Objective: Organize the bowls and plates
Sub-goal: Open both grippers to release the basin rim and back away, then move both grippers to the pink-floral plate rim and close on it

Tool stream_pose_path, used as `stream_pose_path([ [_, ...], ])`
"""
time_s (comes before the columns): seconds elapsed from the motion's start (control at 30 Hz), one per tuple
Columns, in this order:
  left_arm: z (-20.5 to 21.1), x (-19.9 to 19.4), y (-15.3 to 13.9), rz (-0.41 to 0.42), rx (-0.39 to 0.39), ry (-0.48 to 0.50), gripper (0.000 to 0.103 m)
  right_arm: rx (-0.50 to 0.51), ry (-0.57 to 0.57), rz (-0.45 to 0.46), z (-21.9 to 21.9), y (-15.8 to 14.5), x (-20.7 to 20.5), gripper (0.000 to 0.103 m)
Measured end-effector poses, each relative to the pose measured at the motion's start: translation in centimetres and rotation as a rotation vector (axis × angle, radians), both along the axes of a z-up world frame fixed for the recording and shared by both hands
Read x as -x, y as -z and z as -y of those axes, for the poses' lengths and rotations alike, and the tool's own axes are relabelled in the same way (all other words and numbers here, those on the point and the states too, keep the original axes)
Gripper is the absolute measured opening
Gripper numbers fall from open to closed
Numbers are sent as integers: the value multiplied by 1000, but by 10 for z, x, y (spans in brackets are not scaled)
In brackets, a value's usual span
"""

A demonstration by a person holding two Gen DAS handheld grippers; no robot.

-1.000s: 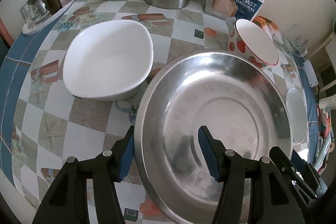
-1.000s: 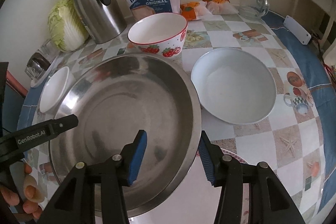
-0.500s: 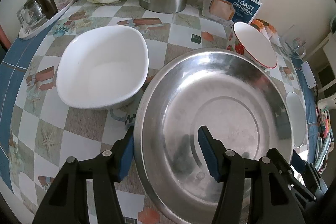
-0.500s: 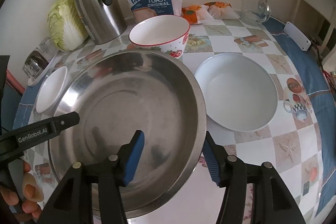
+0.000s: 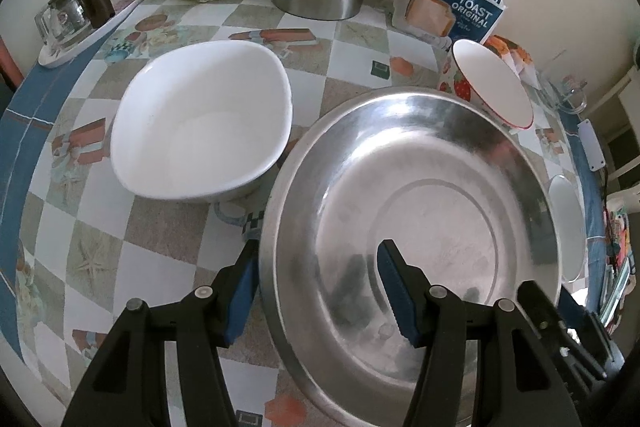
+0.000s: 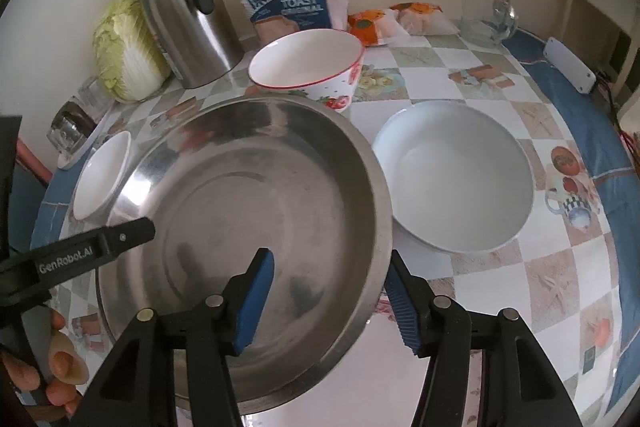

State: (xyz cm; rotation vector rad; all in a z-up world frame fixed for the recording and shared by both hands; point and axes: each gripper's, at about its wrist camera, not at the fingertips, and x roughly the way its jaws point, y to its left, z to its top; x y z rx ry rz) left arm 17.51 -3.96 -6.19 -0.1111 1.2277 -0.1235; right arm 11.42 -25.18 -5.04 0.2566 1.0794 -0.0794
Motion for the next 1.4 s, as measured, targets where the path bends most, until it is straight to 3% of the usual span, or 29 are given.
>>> stream_pose_path([
  [0.37, -1, 16, -30, 73, -37, -20, 62, 45, -9, 49, 2, -23, 10, 62],
  [0.47, -2, 24, -33, 96, -47, -45, 89, 49, -8, 53, 2, -24, 14, 69],
  [0.67, -4, 43, -40, 124, -35, -96, 91, 47, 4, 75, 7, -30, 29, 76],
  [0.93, 10, 78, -49, 176, -43, -81, 91, 16, 59, 97, 21, -36, 55, 84],
  [1.4, 28, 120, -41, 106, 1, -61, 91, -44, 154, 26, 59, -21, 95, 90],
])
